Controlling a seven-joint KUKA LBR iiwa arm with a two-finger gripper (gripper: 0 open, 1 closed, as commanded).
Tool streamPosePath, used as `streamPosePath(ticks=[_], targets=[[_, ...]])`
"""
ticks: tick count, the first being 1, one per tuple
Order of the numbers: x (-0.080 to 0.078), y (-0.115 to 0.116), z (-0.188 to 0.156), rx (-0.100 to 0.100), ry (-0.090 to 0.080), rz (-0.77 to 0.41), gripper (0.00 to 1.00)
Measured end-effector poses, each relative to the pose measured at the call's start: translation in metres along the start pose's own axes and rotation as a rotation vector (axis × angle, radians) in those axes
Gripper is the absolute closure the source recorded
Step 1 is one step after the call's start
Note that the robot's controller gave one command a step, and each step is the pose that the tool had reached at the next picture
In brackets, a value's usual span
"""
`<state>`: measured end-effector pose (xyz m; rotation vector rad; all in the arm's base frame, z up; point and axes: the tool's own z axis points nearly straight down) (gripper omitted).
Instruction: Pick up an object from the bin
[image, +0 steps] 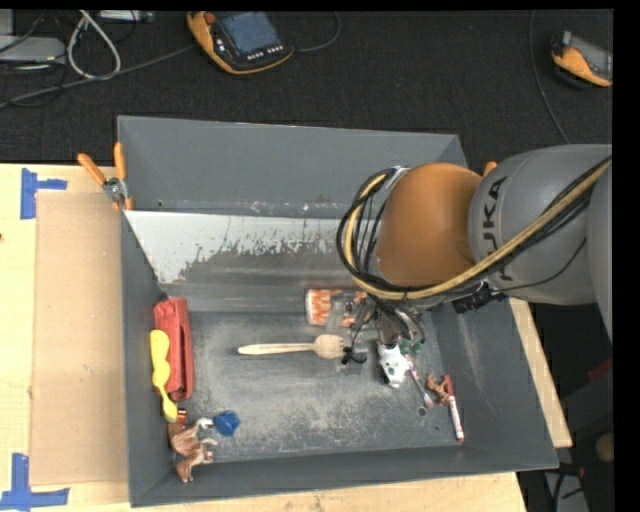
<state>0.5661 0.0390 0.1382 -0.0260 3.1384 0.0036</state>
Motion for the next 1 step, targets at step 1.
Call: streamPosePath(ticks=[1], targets=[[0.0054,0.0093,-0.0660,-0.001,0.001,0.049,1.00]])
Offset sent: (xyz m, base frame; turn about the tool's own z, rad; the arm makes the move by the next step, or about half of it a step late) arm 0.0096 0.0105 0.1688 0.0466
